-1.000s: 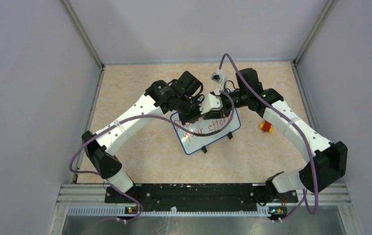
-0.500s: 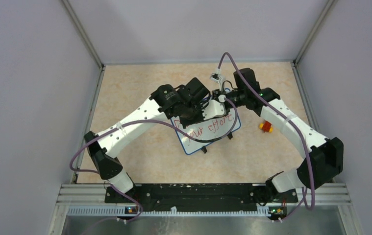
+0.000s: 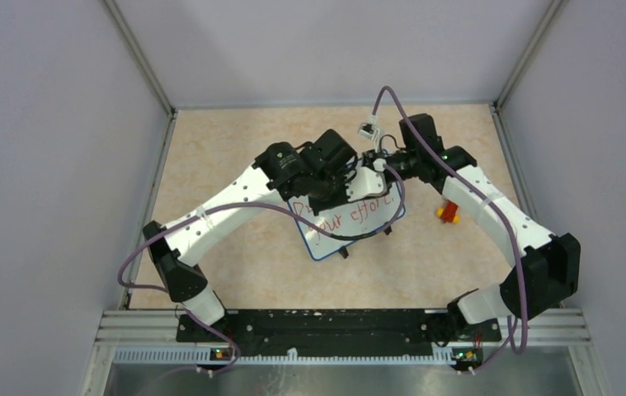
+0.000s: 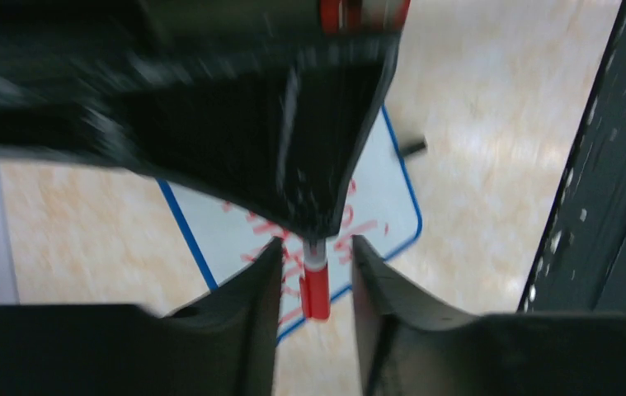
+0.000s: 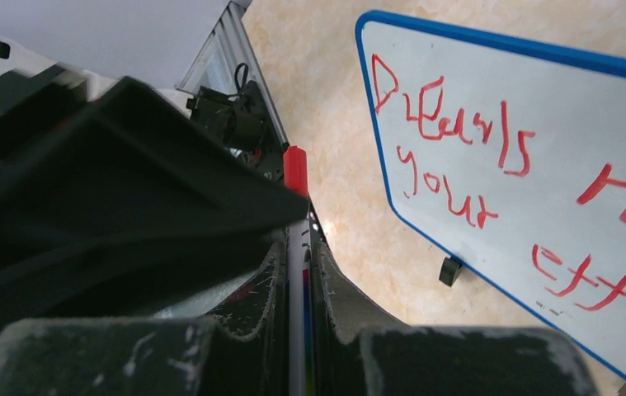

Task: Write a sentence on the whiteboard
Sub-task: Insert the whiteboard marker without the cap into the pen cap, then pass from the right arm to the left

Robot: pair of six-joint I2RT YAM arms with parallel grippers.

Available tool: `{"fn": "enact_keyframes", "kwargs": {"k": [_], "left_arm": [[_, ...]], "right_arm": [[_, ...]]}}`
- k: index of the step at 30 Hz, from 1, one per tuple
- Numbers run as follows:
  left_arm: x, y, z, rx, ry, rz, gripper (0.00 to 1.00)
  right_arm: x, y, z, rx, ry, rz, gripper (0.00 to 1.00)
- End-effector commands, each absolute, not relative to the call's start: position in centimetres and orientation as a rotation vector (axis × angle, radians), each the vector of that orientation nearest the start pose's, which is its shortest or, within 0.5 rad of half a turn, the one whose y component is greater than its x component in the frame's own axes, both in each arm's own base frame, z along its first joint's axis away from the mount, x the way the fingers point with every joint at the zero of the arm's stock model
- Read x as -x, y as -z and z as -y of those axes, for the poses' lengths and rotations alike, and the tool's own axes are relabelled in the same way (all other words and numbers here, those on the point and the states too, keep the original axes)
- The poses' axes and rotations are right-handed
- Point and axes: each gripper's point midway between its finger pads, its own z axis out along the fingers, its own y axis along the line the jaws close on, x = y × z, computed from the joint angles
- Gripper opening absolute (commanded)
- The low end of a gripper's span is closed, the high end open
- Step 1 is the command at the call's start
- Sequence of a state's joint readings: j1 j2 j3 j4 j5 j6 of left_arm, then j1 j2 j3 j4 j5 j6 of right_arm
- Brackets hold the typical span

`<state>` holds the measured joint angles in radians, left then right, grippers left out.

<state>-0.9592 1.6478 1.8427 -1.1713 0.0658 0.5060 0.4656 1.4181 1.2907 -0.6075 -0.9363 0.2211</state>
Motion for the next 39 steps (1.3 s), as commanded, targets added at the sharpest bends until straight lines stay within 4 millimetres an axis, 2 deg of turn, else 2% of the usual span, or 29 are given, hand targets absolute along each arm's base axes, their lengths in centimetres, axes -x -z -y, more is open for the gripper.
{"fn": "enact_keyframes", "kwargs": {"k": [1,2,4,7,9,13,18,24,27,31,36,39], "left_arm": [[-22.3,-38.0,35.2,-1.499,0.535,-1.401,0.54],[-22.5,-38.1,34.2,-1.492,0.542,-1.415,0.62],[-22.7,-38.0,32.1,-1.469,0.607,-1.457,0.71],[-22.8,-37.1,29.2,-1.443,0.733,-1.519,0.76],[-22.2,-36.3,27.9,-1.435,0.818,-1.556,0.79],[-22.3,-34.2,26.5,-1.363,0.962,-1.694,0.81],[-22.1,-33.5,25.7,-1.273,1.228,-1.781,0.82],[-20.5,-32.5,26.7,-1.273,1.484,-1.792,0.76],[-20.6,-32.0,27.0,-1.258,1.540,-1.807,0.71],[-20.0,-32.1,27.4,-1.258,1.623,-1.785,0.63],[-19.2,-31.3,28.4,-1.272,1.678,-1.788,0.55],[-19.0,-31.5,28.6,-1.275,1.711,-1.768,0.39]], "right_arm": [[-24.3,-28.8,-28.0,0.820,-1.404,-2.026,0.00],[-24.4,-29.0,-27.7,0.818,-1.399,-2.016,0.00],[-24.7,-29.5,-27.4,0.809,-1.396,-1.998,0.00],[-25.1,-30.1,-27.0,0.798,-1.409,-1.982,0.00],[-24.9,-30.8,-26.9,0.807,-1.433,-1.959,0.00],[-23.8,-32.2,-27.0,0.887,-1.490,-1.861,0.00],[-22.4,-33.2,-26.9,0.997,-1.522,-1.777,0.00],[-21.5,-33.8,-27.2,1.083,-1.491,-1.728,0.00],[-21.0,-34.0,-27.5,1.115,-1.480,-1.710,0.00],[-20.9,-34.0,-27.7,1.124,-1.457,-1.715,0.00],[-20.7,-34.3,-28.1,1.139,-1.460,-1.702,0.00],[-20.4,-34.2,-28.3,1.145,-1.464,-1.713,0.00]]}}
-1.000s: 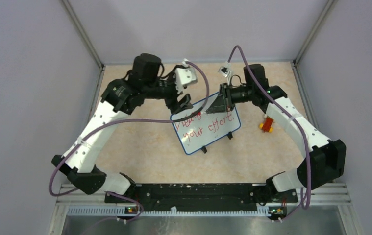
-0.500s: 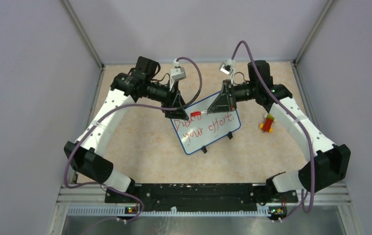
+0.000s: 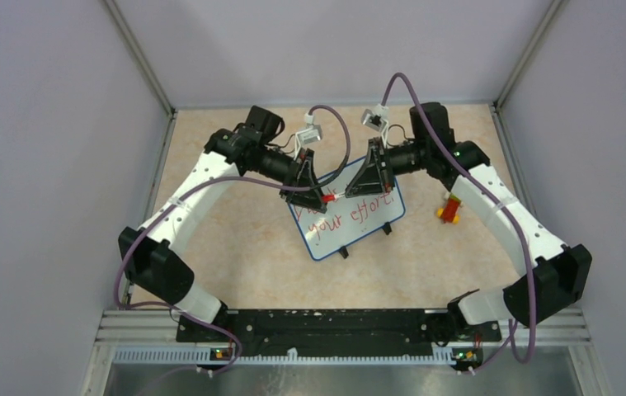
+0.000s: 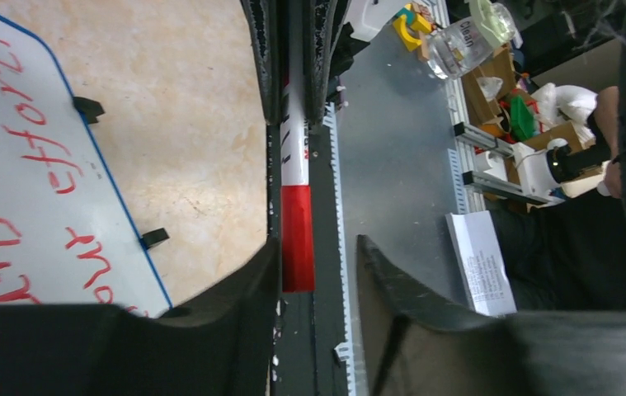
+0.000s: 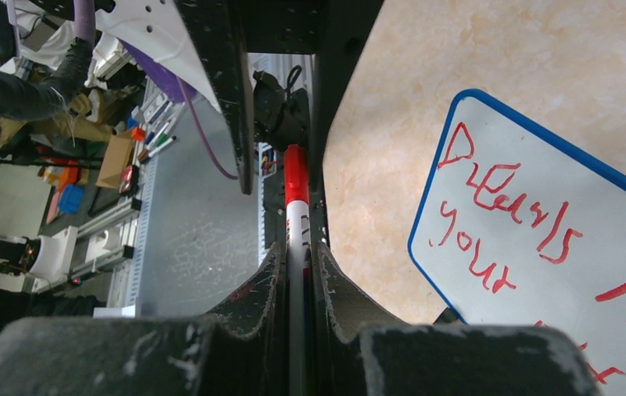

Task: Write a sentence on the whiteboard
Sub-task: Pass from the right arm to the left

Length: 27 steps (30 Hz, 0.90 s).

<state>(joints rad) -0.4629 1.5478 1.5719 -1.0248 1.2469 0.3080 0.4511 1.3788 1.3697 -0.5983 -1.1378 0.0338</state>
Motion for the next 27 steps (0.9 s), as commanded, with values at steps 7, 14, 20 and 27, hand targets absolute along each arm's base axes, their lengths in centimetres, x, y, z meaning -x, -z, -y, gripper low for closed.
{"fn": "enact_keyframes", "kwargs": {"k": [7,14,20,27], "left_arm": [[-19.5,-32.4,29.3,-1.277,1.687,-1.692,0.00],[-20.0,-33.0,31.5,-1.331,1.505,-1.628,0.00],[-20.8,-32.7,33.6,-1.396,1.242,-1.607,0.00],[-22.2,-32.1,32.2,-1.369,1.068,-1.677,0.00]], "right_arm": [[-19.7,-33.5,-29.0,1.164,-1.499,-1.724,0.00],[-18.3,-32.2,-30.4,1.154,-1.597,-1.797,0.00],[-18.2,-30.8,-31.0,1.067,-1.686,-1.912,0.00],[-19.5,-32.1,-30.3,1.049,-1.593,-1.898,0.00]]}}
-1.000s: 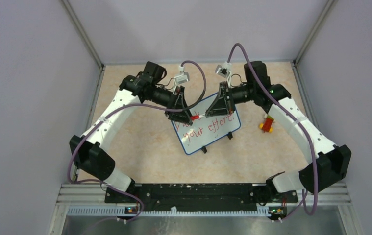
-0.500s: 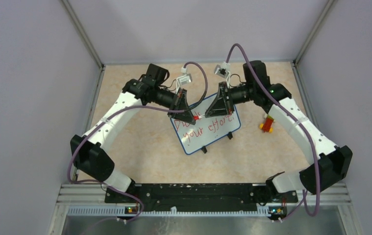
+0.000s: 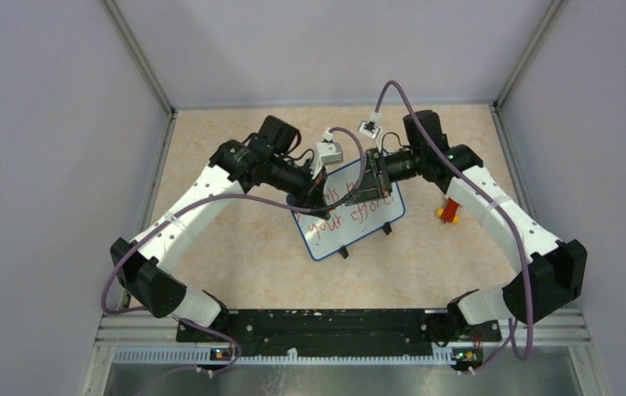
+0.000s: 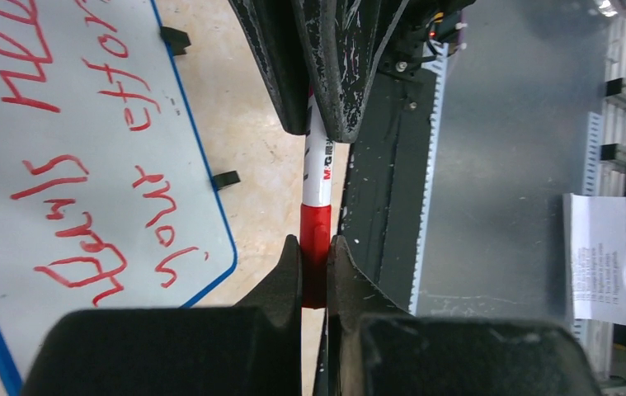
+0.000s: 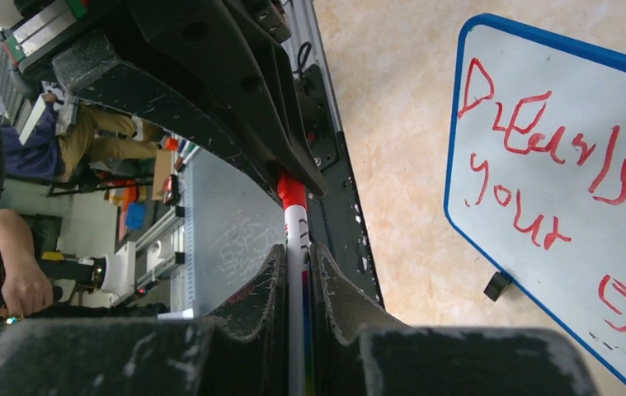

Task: Write a sentence on the whiteboard
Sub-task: Pass from the right arm to the left, then put down the whiteboard marker at the center of the board.

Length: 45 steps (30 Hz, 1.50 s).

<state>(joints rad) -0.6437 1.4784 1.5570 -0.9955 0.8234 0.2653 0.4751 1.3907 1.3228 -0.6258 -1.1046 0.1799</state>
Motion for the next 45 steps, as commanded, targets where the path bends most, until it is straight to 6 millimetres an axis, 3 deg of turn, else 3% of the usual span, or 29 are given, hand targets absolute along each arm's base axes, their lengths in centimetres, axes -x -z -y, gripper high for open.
{"fn": "enact_keyframes", "kwargs": {"k": [1,4,9,11,14,18,21,23,27,32,38,45], "left_arm": [[-22.7,-32.2,31.5,-1.348,1.070,-1.686,0.00],[-23.8,-32.5,29.1,-1.286,1.085,-1.712,0.00],[-26.3,-32.6,25.2,-1.189,0.998,-1.761,0.00],[-28.2,-32.4,22.8,-1.100,0.957,-1.802,0.00],[-31.3,-30.8,18.3,-0.941,0.863,-1.904,0.00],[-34.3,-25.9,11.0,-0.731,0.761,-2.085,0.00],[-34.4,-21.3,6.6,-0.664,0.669,-2.237,0.00],[-33.7,-18.1,5.0,-0.640,0.646,-2.315,0.00],[-32.5,-13.3,2.8,-0.597,0.594,-2.420,0.00],[-30.8,-8.1,1.5,-0.587,0.534,-2.529,0.01],[-28.8,-4.2,1.1,-0.614,0.532,-2.609,0.07],[-27.2,-1.6,0.5,-0.648,0.501,-2.674,0.30]], "right_arm": [[-20.1,-32.3,-29.9,1.030,-1.579,-1.898,0.00],[-22.3,-33.6,-28.1,0.958,-1.530,-1.878,0.16],[-26.7,-36.8,-24.3,0.814,-1.401,-1.809,0.56],[-28.0,-37.5,-22.9,0.763,-1.361,-1.796,0.71],[-29.5,-37.3,-21.1,0.696,-1.304,-1.812,0.76],[-30.5,-35.7,-19.1,0.640,-1.259,-1.842,0.77],[-31.0,-34.5,-17.5,0.611,-1.201,-1.858,0.77],[-31.2,-33.5,-16.7,0.594,-1.161,-1.879,0.77],[-31.3,-32.0,-15.3,0.566,-1.109,-1.911,0.77],[-30.9,-30.0,-15.0,0.566,-1.085,-1.952,0.77],[-30.5,-28.5,-14.9,0.543,-1.087,-1.993,0.77],[-30.9,-27.9,-14.0,0.504,-1.066,-2.012,0.77]]}}
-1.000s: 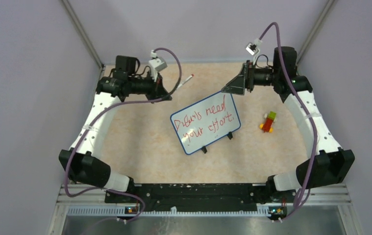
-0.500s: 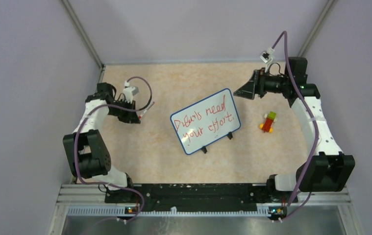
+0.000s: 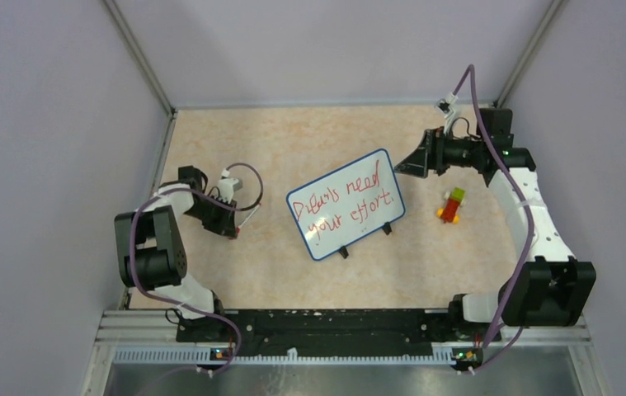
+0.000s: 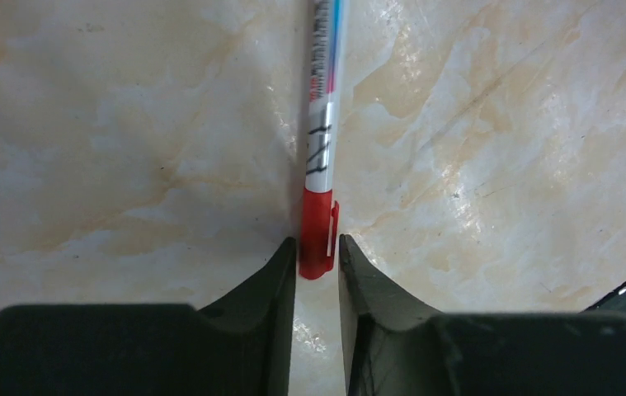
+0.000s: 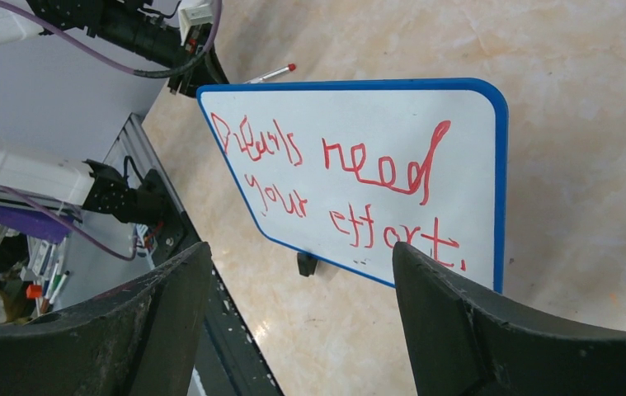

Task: Write a sentence on the whiteboard
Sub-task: Put down the whiteboard marker at the center of the board, then reset both arms

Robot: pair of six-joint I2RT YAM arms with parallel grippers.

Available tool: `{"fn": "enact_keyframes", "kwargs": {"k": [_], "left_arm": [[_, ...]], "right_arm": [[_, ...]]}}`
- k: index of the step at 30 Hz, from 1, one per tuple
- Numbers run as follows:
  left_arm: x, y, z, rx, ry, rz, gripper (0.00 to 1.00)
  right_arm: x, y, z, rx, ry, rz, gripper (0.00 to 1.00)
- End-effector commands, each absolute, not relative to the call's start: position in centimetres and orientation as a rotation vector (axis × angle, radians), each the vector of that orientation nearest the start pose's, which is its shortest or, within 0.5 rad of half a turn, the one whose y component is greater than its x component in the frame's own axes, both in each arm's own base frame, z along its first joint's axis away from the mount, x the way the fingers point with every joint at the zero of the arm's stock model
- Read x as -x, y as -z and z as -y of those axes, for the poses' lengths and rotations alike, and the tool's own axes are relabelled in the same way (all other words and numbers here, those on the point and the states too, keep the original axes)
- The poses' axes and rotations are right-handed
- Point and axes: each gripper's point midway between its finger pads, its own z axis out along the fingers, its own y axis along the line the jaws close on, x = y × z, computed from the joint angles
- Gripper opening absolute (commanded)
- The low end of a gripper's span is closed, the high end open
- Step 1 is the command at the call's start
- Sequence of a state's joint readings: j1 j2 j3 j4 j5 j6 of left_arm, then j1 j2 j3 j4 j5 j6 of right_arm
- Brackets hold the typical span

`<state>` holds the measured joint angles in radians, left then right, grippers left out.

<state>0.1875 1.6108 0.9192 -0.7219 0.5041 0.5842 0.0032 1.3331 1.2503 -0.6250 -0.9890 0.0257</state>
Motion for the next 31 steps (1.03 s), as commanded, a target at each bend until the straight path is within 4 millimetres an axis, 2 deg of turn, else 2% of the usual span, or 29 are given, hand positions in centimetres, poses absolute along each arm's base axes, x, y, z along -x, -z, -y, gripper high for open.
{"fn": "enact_keyframes", "kwargs": {"k": [1,6,10,12,14,19,20,23,27,31], "left_arm": [[-27.0,-1.4,0.4,-0.651,0.495,-2.680,0.32],[-26.5,-1.0,0.4,-0.656,0.486,-2.699,0.41],[-26.9,-2.5,0.6,-0.650,0.494,-2.670,0.53],[-27.6,-4.3,0.9,-0.644,0.504,-2.637,0.69],[-28.9,-7.2,1.2,-0.642,0.519,-2.587,0.97],[-34.0,-16.6,1.4,-0.603,0.524,-2.446,0.99],[-35.6,-19.4,1.2,-0.592,0.500,-2.388,0.99],[-37.6,-24.0,0.5,-0.539,0.492,-2.311,0.99],[-38.9,-26.1,-1.3,-0.464,0.451,-2.267,0.99],[-38.3,-24.4,-2.7,-0.362,0.414,-2.296,0.99]], "right_arm": [[-30.9,-27.9,-14.0,0.503,-1.066,-2.013,0.77],[-30.9,-27.7,-13.8,0.532,-1.035,-2.009,0.77],[-30.6,-27.7,-13.4,0.546,-0.994,-2.022,0.78],[-30.7,-28.1,-13.1,0.555,-0.961,-2.021,0.79],[-31.3,-28.9,-12.2,0.537,-0.924,-2.016,0.81],[-33.3,-31.8,-8.3,0.464,-0.826,-1.985,0.85],[-33.7,-32.4,-7.3,0.448,-0.797,-1.978,0.86],[-34.6,-33.8,-4.0,0.403,-0.708,-1.965,0.87],[-35.1,-33.8,0.1,0.326,-0.658,-1.979,0.87],[-34.8,-31.3,3.0,0.254,-0.646,-2.019,0.87]]}}
